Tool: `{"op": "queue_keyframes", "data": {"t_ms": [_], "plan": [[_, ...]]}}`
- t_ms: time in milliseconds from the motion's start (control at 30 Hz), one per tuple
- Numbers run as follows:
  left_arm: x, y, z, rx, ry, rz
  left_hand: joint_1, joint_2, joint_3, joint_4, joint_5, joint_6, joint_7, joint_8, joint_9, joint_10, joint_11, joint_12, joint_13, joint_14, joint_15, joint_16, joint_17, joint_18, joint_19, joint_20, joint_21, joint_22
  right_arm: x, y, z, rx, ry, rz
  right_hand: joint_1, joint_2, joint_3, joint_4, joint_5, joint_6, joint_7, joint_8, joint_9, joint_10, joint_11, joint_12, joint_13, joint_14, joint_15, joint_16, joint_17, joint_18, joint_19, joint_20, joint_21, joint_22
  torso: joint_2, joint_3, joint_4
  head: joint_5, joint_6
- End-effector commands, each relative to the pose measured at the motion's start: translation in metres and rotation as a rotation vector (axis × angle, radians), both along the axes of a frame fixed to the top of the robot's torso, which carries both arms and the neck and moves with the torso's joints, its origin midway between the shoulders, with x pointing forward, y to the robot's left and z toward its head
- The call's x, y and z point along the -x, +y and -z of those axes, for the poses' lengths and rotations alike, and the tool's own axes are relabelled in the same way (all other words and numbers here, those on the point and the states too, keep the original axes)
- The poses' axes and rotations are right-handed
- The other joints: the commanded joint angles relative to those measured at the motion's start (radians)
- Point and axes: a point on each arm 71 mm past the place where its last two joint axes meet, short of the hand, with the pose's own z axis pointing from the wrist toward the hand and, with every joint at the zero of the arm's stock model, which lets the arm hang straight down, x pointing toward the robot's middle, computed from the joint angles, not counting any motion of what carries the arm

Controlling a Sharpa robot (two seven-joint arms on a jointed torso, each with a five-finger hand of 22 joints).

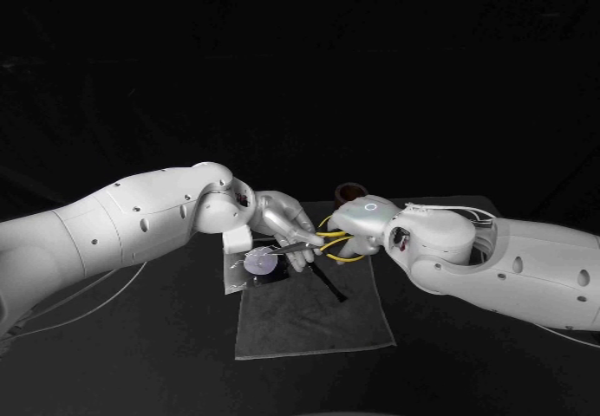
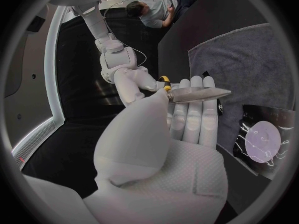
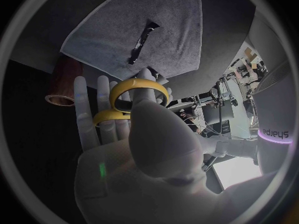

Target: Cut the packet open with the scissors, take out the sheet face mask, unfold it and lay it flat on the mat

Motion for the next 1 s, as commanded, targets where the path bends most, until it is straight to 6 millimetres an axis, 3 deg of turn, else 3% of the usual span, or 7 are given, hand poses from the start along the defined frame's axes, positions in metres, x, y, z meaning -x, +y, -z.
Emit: {"op": "queue_keyframes", "data": {"t_ms": [33,200,367,533,667,833,1000], "plan": [[0.0011,-0.0012,0.0002,-0.002,-0.006,0.017,-0.042,-0.051,0.156,-0.079,0.005,0.008,-0.002,0.017,0.023,0.022,-0.008,0.0,0.002,0.014,-0.004,-0.006,0.018,0.004,0.013,-0.002,0.013,0.004,-0.0017,-0.0006,-0.0047,-0.031,-0.039,0.005,0.048,0.031,-0.022,0.019,0.003,-0.008,0.009,-0.018,-0.004,0.051,-0.013,-0.006,-0.002,-0.021,0.014,-0.022,-0.005,0.11,-0.015,0.001,-0.018,-0.007,0.0,0.0002,-0.0004,0.0,-0.001],[0.001,-0.0012,0.0012,-0.02,-0.01,0.009,-0.108,-0.083,0.261,-0.131,0.006,0.01,-0.004,0.034,0.05,0.038,-0.011,0.002,0.003,0.026,-0.008,-0.009,0.039,0.005,0.017,-0.009,0.028,0.01,-0.0012,0.0006,-0.007,-0.075,-0.045,-0.001,0.042,-0.029,0.039,0.061,0.0,-0.031,0.015,-0.053,-0.007,-0.034,0.001,-0.004,-0.004,-0.072,0.036,-0.072,-0.028,0.11,-0.039,0.022,-0.057,-0.026,0.0,0.0002,0.0005,0.001,-0.001],[-0.0004,-0.0001,0.0027,-0.043,-0.013,-0.02,-0.207,-0.102,0.363,-0.208,0.005,0.016,-0.007,0.048,0.078,0.058,-0.015,0.002,0.003,0.043,-0.013,-0.014,0.063,0.002,0.018,-0.017,0.055,0.022,-0.0003,0.0014,-0.007,-0.103,-0.019,-0.008,0.02,-0.207,0.32,0.193,-0.003,-0.045,0.013,-0.106,-0.011,-0.099,0.011,-0.002,-0.004,-0.11,0.053,-0.132,-0.081,0.111,-0.066,0.043,-0.125,-0.061,0.0,0.0004,-0.0004,0.003,-0.002],[-0.0019,0.0016,0.0046,-0.065,-0.007,-0.05,-0.242,-0.104,0.388,-0.239,0.007,0.02,-0.007,0.052,0.088,0.066,-0.017,0.003,0.003,0.049,-0.015,-0.016,0.072,0.003,0.016,-0.02,0.066,0.027,0.0007,0.0013,-0.0061,-0.115,0.014,-0.011,-0.023,-0.308,0.503,0.231,0.003,-0.047,0.008,-0.133,-0.03,-0.148,0.002,-0.004,-0.005,-0.134,0.06,-0.167,-0.131,0.112,-0.101,0.062,-0.189,-0.089,0.0,0.0007,-0.0001,0.004,-0.005],[-0.0026,0.0022,0.0059,-0.077,0.0,-0.065,-0.272,-0.103,0.408,-0.265,0.007,0.024,-0.009,0.054,0.097,0.073,-0.019,0.003,0.004,0.056,-0.018,-0.018,0.079,0.003,0.016,-0.023,0.077,0.032,0.0019,0.0017,-0.0053,-0.129,0.047,-0.01,-0.042,-0.332,0.552,0.23,0.004,-0.055,-0.016,-0.15,-0.042,-0.189,-0.027,-0.008,-0.006,-0.166,0.066,-0.202,-0.159,0.087,-0.201,0.084,-0.261,-0.092,0.001,0.0007,-0.0005,0.005,-0.006],[-0.0026,0.0023,0.0083,-0.09,0.011,-0.075,-0.297,-0.101,0.424,-0.286,0.007,0.026,-0.01,0.056,0.104,0.078,-0.021,0.003,0.004,0.061,-0.019,-0.02,0.084,0.003,0.015,-0.024,0.085,0.036,0.0022,0.0017,-0.0023,-0.127,0.114,-0.002,-0.034,-0.334,0.583,0.223,0.008,-0.074,-0.007,-0.166,-0.053,-0.218,-0.016,-0.008,-0.006,-0.156,0.035,-0.206,-0.168,0.073,-0.248,0.085,-0.283,-0.092,0.0,0.0007,-0.0007,0.006,-0.008],[-0.0022,0.0024,0.01,-0.096,0.019,-0.08,-0.312,-0.099,0.432,-0.297,0.007,0.027,-0.011,0.057,0.109,0.081,-0.022,0.004,0.004,0.064,-0.02,-0.021,0.088,0.003,0.014,-0.025,0.09,0.038,0.0007,0.0008,0.0017,-0.104,0.17,0.012,-0.037,-0.343,0.609,0.217,0.008,-0.104,-0.018,-0.184,-0.063,-0.262,-0.03,-0.008,-0.006,-0.177,0.032,-0.212,-0.184,0.023,-0.509,0.087,-0.328,-0.11,0.0,0.0005,-0.0007,0.007,-0.01]]}}
